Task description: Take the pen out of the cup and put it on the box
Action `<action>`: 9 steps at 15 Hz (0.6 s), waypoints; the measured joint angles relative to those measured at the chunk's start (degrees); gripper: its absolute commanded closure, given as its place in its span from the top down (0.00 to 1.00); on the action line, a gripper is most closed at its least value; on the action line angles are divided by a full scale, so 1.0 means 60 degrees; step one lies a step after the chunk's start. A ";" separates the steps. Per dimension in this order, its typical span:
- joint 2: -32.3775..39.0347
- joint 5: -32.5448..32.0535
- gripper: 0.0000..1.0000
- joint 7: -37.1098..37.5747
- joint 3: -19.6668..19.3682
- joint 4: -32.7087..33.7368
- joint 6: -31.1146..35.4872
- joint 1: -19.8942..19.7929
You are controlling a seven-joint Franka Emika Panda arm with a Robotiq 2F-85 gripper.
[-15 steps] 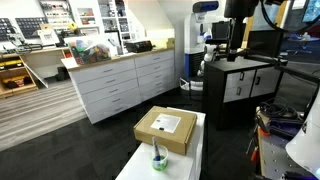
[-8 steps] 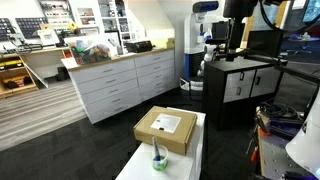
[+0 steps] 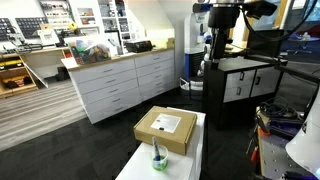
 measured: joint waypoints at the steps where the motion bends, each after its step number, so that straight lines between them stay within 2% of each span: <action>1: 0.0286 0.0003 1.00 0.0000 0.0009 0.0003 0.0255 0.0084; 9: 0.2707 0.0208 1.00 -0.0136 0.0127 0.0215 0.1904 0.0714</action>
